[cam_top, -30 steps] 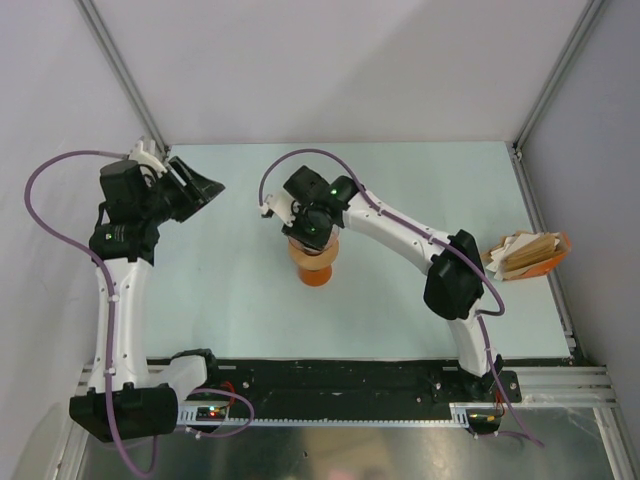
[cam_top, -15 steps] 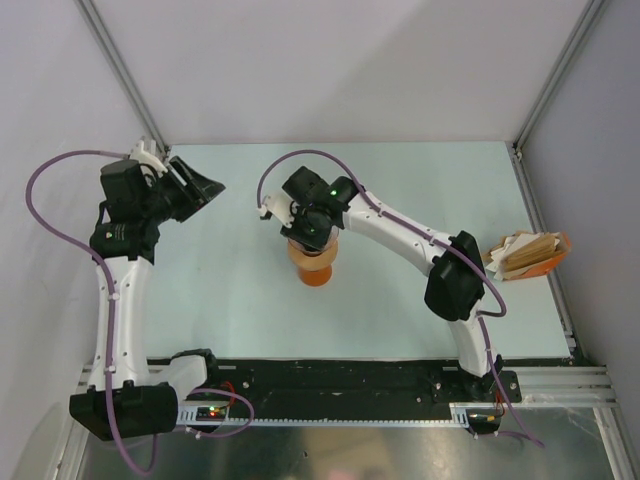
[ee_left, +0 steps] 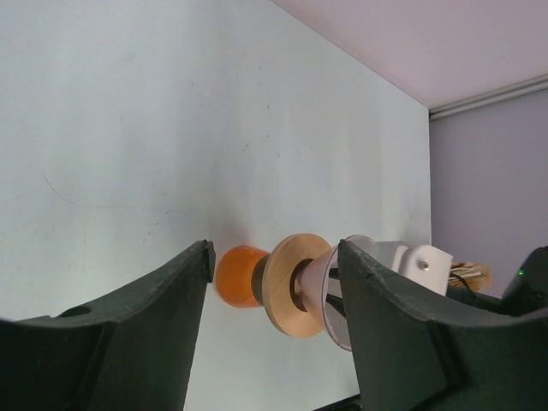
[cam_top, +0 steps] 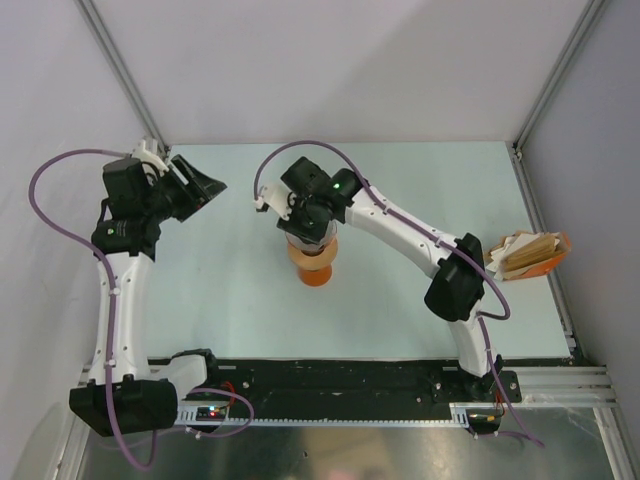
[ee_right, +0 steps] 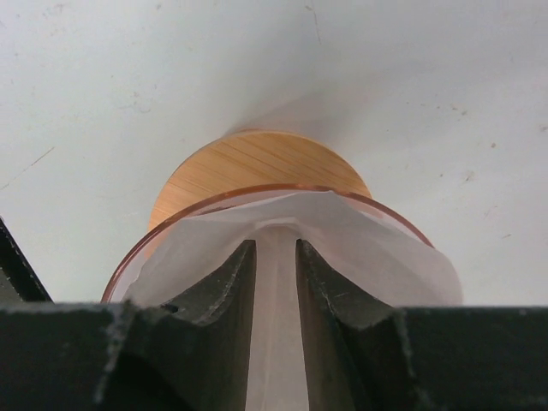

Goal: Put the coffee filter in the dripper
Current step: Place the coffee filter in the coffee dripper, then reset both arms

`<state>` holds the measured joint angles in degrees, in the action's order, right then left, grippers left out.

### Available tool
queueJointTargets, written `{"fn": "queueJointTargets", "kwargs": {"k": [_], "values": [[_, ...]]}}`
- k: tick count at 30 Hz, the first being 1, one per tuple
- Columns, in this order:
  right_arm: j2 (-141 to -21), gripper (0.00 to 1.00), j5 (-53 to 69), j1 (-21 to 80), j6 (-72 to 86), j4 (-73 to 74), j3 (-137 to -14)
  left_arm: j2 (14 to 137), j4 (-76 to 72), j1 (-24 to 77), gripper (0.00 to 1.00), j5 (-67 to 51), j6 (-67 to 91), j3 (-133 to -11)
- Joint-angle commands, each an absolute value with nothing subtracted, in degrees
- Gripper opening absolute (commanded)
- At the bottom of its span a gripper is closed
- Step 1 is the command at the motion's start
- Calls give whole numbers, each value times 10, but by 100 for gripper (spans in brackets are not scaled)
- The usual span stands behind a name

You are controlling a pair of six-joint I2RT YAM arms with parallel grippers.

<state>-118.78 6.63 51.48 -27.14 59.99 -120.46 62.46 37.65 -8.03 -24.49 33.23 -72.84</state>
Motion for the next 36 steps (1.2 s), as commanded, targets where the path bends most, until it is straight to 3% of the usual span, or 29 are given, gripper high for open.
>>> {"fn": "queueJointTargets", "kwargs": {"k": [1,11,21,27,36], "values": [[-1179,31,60,519,-281,618,-1248,628,352,-86,66,-259,340,-731],[-1160,29,64,516,-275,645,-1311,632,340,-84,58,-276,333,-728],[-1040,30,154,447,-217,582,-1274,632,334,-22,54,-270,217,-761],[-944,31,230,339,-123,465,-1180,653,342,20,57,-302,122,-805],[-823,33,275,141,-14,356,-985,751,462,62,74,-272,-18,-926]]}}
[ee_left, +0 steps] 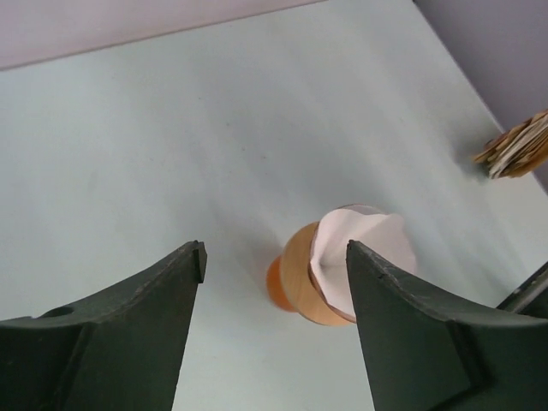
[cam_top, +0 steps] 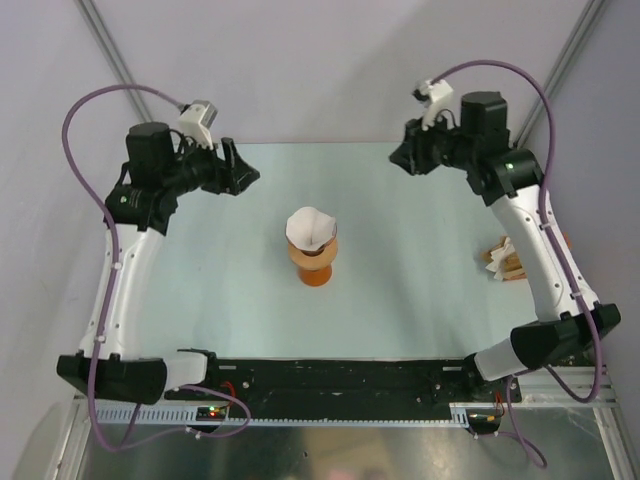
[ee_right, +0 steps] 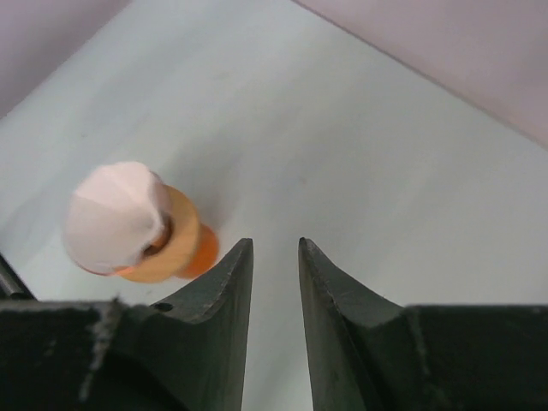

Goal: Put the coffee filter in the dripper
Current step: Reset both arms

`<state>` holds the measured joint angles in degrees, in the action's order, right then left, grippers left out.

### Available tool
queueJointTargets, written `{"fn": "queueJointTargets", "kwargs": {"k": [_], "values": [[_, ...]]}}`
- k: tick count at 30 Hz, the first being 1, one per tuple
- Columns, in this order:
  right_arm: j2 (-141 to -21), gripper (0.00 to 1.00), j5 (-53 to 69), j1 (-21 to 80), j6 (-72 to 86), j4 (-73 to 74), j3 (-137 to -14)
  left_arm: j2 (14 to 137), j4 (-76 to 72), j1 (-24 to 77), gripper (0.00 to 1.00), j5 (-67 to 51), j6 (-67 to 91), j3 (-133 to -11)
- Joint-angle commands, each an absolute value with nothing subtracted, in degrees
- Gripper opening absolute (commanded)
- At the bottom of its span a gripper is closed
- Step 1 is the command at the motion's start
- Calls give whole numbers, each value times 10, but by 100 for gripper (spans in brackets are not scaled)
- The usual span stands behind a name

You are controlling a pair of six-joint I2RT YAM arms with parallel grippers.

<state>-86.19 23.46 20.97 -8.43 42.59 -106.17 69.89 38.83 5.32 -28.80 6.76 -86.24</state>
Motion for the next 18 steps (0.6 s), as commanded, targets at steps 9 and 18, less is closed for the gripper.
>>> {"fn": "queueJointTargets", "kwargs": {"k": [9,18], "values": [[-728,76,345,23,-33,305,-705,775,515,51,99,-196,-25,-865],[-665,92,361,21,-61,260,-607,722,506,40,100,-104,-22,-799]]}}
